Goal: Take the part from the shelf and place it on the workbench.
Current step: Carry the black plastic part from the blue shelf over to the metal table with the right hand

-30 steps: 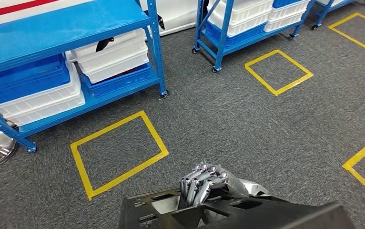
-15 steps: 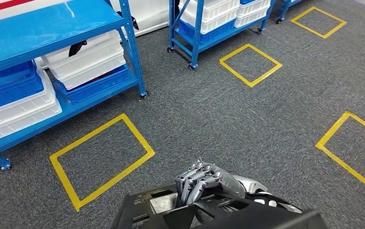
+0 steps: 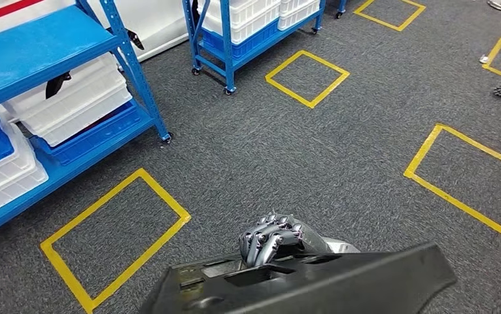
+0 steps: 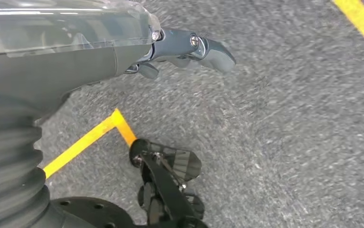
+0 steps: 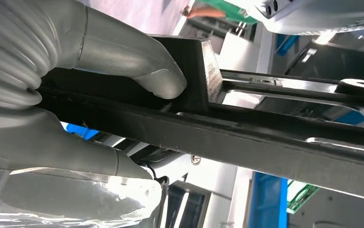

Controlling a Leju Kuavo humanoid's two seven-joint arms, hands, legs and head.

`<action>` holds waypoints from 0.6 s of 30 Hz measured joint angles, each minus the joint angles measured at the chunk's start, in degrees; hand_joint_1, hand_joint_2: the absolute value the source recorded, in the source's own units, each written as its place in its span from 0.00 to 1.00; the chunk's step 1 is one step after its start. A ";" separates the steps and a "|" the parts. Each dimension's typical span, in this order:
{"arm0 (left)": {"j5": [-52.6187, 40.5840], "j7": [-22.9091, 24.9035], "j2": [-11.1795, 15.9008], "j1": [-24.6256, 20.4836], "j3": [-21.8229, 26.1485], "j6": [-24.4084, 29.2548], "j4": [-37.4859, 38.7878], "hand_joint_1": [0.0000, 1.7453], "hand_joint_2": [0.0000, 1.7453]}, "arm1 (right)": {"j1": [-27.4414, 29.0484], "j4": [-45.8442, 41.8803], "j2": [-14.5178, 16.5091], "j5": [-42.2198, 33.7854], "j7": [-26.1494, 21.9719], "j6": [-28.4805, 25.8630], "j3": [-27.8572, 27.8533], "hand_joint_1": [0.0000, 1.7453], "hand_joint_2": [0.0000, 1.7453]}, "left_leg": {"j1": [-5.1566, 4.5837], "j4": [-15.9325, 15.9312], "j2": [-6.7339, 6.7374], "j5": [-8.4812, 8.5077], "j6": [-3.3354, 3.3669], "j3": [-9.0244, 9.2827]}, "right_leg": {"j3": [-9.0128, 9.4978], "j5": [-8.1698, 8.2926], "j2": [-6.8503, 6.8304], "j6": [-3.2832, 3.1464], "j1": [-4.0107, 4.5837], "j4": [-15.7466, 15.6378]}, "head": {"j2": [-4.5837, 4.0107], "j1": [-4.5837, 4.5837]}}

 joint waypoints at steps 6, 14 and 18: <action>-0.41 0.19 -0.09 -0.08 0.12 0.71 0.00 0.00 1.00 | 0.53 -0.43 0.49 -0.64 0.15 0.00 0.21 1.00 1.00 | 0.16 -12.20 -4.00 4.88 1.15 4.88 | -1.40 0.14 3.82 1.72 -0.33 1.04 | -0.01 0.03; -1.50 0.52 -0.03 0.05 0.14 1.36 0.00 0.00 1.00 | 1.43 -1.25 0.42 -1.19 -0.04 0.07 0.28 1.00 1.00 | 0.04 -13.08 1.79 5.23 2.65 5.26 | -8.78 -6.54 -2.95 3.67 -0.78 16.28 | 0.00 0.72; -1.93 0.40 0.03 -0.12 0.13 1.34 0.00 0.00 1.00 | 1.42 -1.84 0.41 -1.46 -0.12 -0.04 0.35 1.00 1.00 | -0.12 -13.13 3.88 4.75 1.98 5.85 | -1.22 -0.68 -5.72 2.66 -0.13 2.65 | 0.00 0.71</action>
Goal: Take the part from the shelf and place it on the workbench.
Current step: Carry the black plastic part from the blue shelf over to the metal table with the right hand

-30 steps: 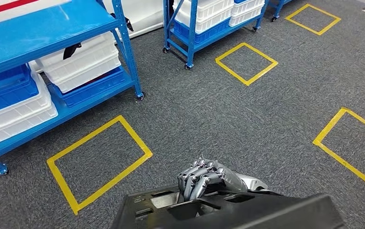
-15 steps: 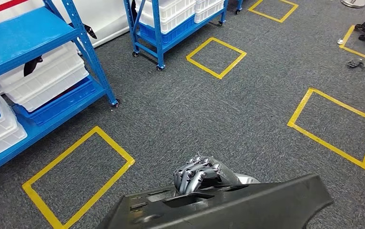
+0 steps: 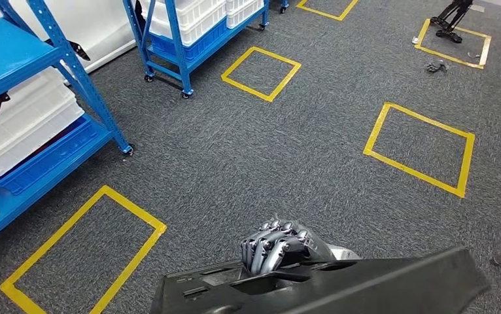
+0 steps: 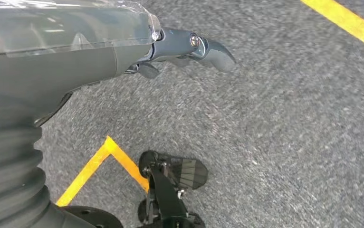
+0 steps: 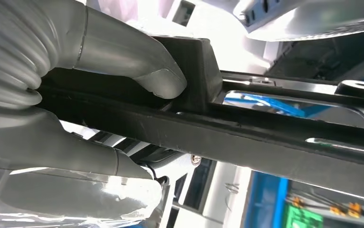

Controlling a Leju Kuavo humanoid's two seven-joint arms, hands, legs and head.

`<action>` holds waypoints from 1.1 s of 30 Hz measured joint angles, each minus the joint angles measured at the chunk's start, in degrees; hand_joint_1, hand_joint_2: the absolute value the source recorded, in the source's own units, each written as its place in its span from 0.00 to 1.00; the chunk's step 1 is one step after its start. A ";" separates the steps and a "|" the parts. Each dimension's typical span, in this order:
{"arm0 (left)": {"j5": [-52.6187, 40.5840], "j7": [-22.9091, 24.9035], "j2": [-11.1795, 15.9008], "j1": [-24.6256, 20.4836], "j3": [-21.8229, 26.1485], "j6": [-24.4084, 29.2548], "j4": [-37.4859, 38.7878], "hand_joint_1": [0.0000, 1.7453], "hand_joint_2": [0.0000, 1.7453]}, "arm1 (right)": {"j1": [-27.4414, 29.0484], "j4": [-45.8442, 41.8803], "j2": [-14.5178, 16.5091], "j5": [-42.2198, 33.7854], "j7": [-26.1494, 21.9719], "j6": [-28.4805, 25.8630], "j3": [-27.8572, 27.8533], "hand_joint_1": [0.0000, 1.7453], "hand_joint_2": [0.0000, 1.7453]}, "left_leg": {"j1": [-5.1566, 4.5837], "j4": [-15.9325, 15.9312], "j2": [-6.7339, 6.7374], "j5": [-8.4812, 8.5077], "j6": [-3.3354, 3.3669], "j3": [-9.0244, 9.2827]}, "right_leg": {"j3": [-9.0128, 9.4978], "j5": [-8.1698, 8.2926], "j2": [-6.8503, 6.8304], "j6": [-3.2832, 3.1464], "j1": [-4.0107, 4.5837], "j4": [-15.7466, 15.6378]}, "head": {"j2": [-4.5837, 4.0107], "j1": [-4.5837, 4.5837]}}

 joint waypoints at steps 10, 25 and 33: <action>-0.57 -0.07 0.10 0.19 -0.12 -0.19 0.00 0.00 1.00 | 0.12 -1.49 0.17 -0.14 -0.32 -0.48 0.12 1.00 1.00 | 0.05 15.69 -3.63 -7.96 -1.83 -6.86 | 1.35 0.67 3.87 -2.81 0.21 -3.09 | 0.00 -0.40; 2.04 1.74 4.92 0.33 1.42 2.45 -0.05 0.00 1.00 | 2.10 -2.91 -0.84 2.09 -1.42 -2.62 -0.94 1.00 1.00 | 0.12 0.48 -3.14 0.40 0.67 -0.97 | -6.82 -6.63 3.11 0.62 -0.34 12.64 | 0.00 0.25; 2.25 1.74 7.97 0.28 2.78 2.48 -0.17 0.00 1.00 | 4.14 -4.07 -1.10 4.87 -3.52 -1.86 -4.03 1.00 1.00 | -0.28 0.37 1.13 -0.58 -0.58 0.03 | 0.65 0.01 -0.26 -0.88 0.80 -1.88 | 0.00 0.22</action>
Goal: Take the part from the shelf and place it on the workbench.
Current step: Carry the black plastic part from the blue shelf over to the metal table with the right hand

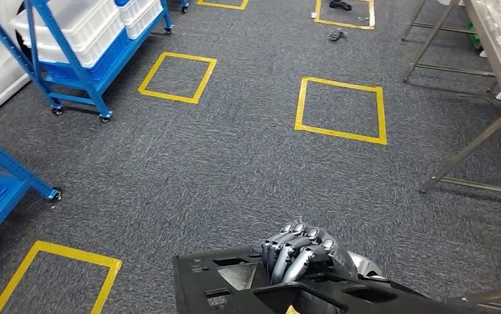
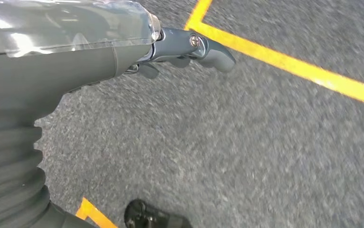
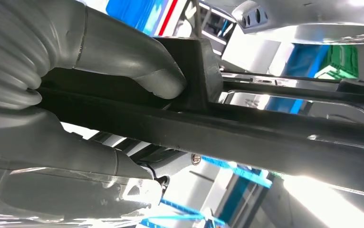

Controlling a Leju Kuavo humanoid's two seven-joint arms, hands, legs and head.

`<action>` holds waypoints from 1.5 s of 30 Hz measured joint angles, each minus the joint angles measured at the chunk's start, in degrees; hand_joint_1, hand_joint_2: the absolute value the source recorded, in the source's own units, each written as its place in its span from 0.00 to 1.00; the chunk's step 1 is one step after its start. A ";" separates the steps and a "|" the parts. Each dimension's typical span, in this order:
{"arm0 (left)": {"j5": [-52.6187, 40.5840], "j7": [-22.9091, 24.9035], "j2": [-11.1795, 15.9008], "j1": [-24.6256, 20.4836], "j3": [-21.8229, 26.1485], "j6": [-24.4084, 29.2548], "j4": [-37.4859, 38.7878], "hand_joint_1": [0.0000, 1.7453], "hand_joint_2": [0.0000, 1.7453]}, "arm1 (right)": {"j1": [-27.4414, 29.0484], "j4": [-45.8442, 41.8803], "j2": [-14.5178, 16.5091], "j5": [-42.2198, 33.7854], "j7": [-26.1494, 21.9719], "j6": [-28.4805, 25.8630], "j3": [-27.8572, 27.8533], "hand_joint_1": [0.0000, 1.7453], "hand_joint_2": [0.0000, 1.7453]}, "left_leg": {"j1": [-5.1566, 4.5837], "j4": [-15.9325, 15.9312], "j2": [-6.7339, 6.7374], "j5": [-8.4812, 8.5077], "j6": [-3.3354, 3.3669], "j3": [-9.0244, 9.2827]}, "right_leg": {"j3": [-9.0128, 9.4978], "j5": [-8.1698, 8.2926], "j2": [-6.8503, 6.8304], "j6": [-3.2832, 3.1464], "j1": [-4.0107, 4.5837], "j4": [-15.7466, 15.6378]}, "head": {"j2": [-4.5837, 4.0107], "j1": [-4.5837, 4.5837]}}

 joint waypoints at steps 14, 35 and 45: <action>0.04 -1.39 1.14 -0.55 0.53 -1.42 0.00 0.00 1.00 | -0.56 -1.04 -0.16 0.25 0.07 -0.57 -0.43 1.00 1.00 | 0.97 1.86 -8.02 0.39 -1.11 -1.95 | 0.19 -0.34 8.58 -0.52 -0.80 0.65 | -0.01 -0.37; 1.23 -1.45 -0.72 -1.02 1.71 -0.85 0.01 0.00 1.00 | -4.85 1.63 -1.00 -2.75 0.63 1.19 0.67 1.00 1.00 | -0.10 5.24 -2.94 -3.27 -0.25 -2.03 | 0.86 0.92 1.68 -2.07 0.00 -1.67 | 0.00 -0.26; -0.35 -1.90 -1.20 -0.49 1.77 -1.79 0.01 0.00 1.00 | -3.73 2.30 -2.12 -3.75 0.34 -0.97 1.36 1.00 1.00 | 0.80 2.13 -8.57 0.46 -0.66 -2.26 | -0.08 -0.11 8.51 -0.57 -0.66 0.72 | 0.00 -0.56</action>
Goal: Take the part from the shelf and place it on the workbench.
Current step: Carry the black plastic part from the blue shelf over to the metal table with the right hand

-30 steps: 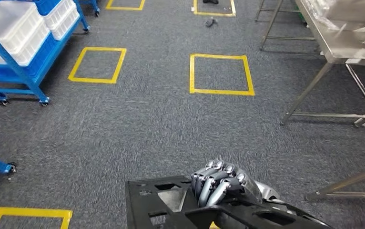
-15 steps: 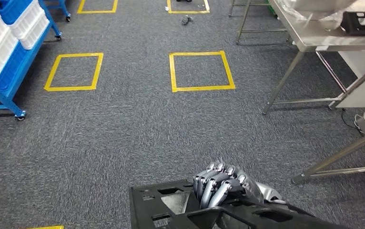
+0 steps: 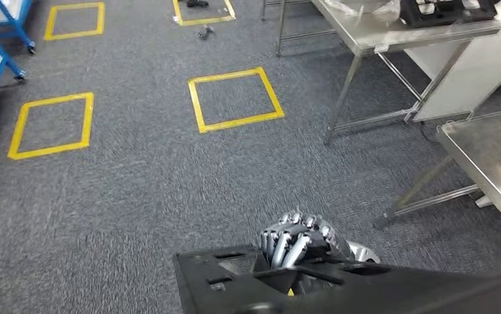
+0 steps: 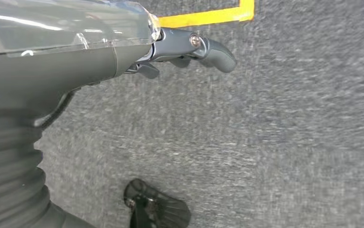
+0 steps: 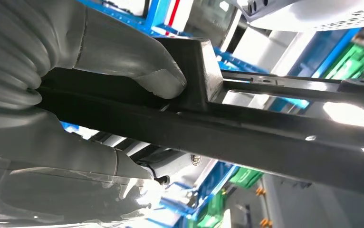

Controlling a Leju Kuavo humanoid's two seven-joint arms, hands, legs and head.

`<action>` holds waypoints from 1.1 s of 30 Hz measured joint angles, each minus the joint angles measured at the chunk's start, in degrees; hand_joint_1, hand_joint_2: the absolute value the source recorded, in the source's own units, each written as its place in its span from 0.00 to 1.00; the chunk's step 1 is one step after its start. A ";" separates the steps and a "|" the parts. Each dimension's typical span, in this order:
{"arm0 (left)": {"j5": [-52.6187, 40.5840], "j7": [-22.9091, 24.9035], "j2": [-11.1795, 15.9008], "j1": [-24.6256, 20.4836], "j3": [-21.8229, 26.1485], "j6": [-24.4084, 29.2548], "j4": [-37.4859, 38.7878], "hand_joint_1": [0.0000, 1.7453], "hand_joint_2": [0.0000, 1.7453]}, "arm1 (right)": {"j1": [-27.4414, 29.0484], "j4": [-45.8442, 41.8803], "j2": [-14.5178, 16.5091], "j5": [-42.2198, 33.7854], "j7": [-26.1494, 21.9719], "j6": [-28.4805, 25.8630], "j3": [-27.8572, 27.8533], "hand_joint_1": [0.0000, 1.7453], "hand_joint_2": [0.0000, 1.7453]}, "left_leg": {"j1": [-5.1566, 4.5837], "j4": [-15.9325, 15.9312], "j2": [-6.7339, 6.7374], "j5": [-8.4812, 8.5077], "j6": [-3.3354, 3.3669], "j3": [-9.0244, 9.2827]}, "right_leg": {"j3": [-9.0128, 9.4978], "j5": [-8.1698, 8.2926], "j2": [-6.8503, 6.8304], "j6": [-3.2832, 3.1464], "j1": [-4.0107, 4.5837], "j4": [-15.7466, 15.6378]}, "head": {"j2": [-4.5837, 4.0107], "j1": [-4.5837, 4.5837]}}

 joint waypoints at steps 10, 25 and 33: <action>-5.73 2.25 -0.20 -0.44 -2.68 -0.30 -0.01 0.00 1.00 | 0.81 -4.56 -0.90 -2.36 5.79 -6.09 -0.34 1.00 1.00 | -0.53 -1.04 5.63 0.26 2.16 0.50 | -7.76 -5.60 -5.43 1.80 -0.27 14.60 | -0.01 0.28; -6.31 1.01 -1.14 -1.58 -5.17 -1.48 0.02 0.00 1.00 | -0.62 -4.96 -0.95 -3.15 5.04 -4.25 -0.77 1.00 1.00 | -0.63 13.74 3.89 -6.05 -0.09 -6.22 | 1.03 0.83 -3.59 -1.41 0.42 -2.04 | 0.00 -0.07; -5.86 2.07 -1.54 -1.73 -5.17 -0.32 0.02 0.00 1.00 | -2.03 -5.44 -0.64 -4.31 6.31 -4.28 -0.49 1.00 1.00 | -0.23 -0.32 1.04 1.22 1.07 -0.96 | -0.14 -0.15 0.27 0.69 0.04 -0.02 | 0.00 -0.08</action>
